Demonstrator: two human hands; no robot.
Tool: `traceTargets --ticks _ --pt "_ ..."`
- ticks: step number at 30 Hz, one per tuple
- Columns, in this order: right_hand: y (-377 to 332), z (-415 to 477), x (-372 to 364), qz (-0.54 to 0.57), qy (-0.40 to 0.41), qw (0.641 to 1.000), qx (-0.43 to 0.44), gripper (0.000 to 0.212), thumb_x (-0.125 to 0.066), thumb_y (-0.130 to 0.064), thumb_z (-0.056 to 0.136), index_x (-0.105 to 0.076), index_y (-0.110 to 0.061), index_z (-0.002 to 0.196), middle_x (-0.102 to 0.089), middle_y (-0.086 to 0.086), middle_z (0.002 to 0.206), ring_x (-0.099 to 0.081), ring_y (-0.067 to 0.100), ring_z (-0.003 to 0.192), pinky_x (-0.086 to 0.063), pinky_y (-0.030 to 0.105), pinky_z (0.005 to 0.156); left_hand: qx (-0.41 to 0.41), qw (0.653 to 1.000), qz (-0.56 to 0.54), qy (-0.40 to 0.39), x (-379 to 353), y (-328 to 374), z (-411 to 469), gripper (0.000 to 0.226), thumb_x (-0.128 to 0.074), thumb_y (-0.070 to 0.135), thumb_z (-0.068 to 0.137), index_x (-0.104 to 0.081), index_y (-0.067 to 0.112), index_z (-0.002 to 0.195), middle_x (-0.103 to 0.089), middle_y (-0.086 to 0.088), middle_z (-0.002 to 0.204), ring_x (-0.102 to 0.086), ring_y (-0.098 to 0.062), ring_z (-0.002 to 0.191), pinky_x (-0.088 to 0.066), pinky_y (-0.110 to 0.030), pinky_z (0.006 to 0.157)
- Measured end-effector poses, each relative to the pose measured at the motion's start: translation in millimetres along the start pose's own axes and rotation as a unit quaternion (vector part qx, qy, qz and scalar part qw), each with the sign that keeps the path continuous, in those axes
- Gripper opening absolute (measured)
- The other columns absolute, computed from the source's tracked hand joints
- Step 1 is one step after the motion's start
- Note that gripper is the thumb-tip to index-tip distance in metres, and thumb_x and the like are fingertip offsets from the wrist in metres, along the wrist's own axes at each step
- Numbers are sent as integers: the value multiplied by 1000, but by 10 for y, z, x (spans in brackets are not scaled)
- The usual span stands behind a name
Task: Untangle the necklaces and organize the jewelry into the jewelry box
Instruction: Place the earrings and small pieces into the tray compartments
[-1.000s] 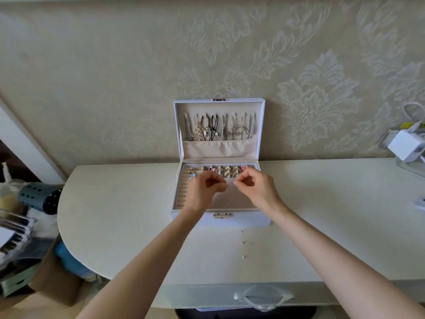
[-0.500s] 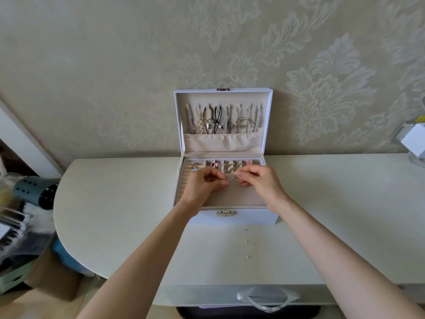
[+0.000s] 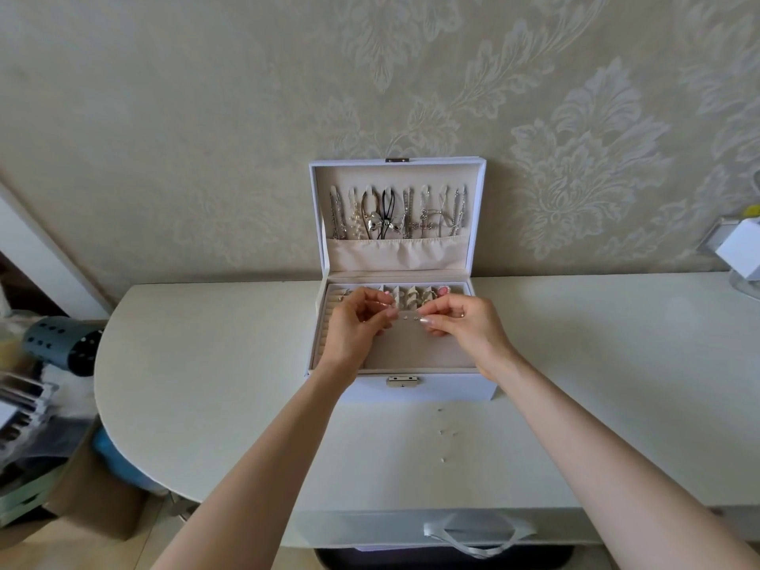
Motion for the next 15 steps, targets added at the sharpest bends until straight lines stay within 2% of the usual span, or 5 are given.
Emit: traceTargets --ticks 5,8,11,15 --pt "-5 -1 -19 -4 -35 999 2 33 -62 15 79 -70 -16 88 -64 12 89 -59 13 81 -52 15 71 -10 999 27 -21 -7 -17 -5 19 -69 -3 80 -65 15 84 -62 0 76 -55 -8 71 -45 -15 67" --pt "-10 -9 -19 -20 -45 999 1 33 -60 15 80 -71 -16 86 -68 2 84 -61 3 76 -49 11 70 -19 999 35 -24 -11 -9 -8 20 -69 -3 79 -64 17 80 -62 2 74 -55 -3 66 -44 -16 67" --pt "-15 -13 -11 -32 -41 999 0 28 -61 15 80 -71 -12 79 -67 -5 76 -60 -6 66 -47 9 67 -24 998 49 -24 -10 -7 -16 20 -69 -2 79 -63 18 76 -64 2 75 -56 -5 69 -44 -17 68" --pt "1 -8 -10 -24 -38 999 5 30 -62 17 78 -67 -11 71 -64 -1 71 -60 1 64 -49 13 66 -27 997 59 -31 -18 0 -33 19 -68 -2 80 -64 15 74 -68 1 79 -59 -8 74 -45 -18 72"
Point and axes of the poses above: each hand's wrist, its own z-axis towards the middle knuckle, its own x-axis out of the back of the hand, y = z × x, the point moved 3 cm from there along z, towards the middle knuckle
